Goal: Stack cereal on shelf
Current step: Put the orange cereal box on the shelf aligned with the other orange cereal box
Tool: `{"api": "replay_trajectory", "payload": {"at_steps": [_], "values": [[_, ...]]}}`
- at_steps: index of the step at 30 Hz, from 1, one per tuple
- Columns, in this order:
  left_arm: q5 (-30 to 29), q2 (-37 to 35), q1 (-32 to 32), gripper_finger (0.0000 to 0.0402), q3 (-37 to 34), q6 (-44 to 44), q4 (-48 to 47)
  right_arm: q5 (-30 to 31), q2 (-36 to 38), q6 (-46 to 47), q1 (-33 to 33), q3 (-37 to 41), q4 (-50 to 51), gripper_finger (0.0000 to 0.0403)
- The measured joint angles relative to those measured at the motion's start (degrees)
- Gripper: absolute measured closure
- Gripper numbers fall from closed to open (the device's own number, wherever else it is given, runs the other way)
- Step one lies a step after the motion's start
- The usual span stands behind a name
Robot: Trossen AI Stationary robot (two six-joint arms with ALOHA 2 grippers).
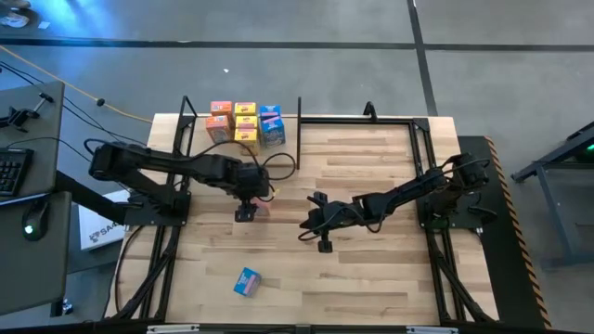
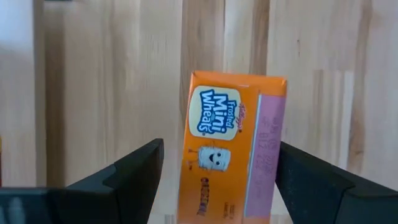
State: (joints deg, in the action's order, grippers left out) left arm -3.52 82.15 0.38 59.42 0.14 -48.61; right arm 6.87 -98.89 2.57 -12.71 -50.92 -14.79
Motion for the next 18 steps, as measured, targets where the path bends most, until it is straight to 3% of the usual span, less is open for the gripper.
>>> {"api": "replay_trajectory", "payload": {"at_steps": [6, 13, 18], "values": [[0.06, 1.8, -0.25, 0.014, 0.0, 2.35, -0.11, 0.0, 0.0, 0.0, 0.0, -0.02, 0.33, 0.0402], [-0.05, 0.81, -0.29, 0.0207, 0.0, 6.14, -1.11, -0.12, 0.0, 0.0, -0.09, -0.02, 0.33, 0.0402], [-0.04, -3.32, 0.82, 0.0244, 0.0, 8.52, -8.19, -0.28, 0.0, -0.56, -0.09, -0.02, 0.33, 0.0402]]}}
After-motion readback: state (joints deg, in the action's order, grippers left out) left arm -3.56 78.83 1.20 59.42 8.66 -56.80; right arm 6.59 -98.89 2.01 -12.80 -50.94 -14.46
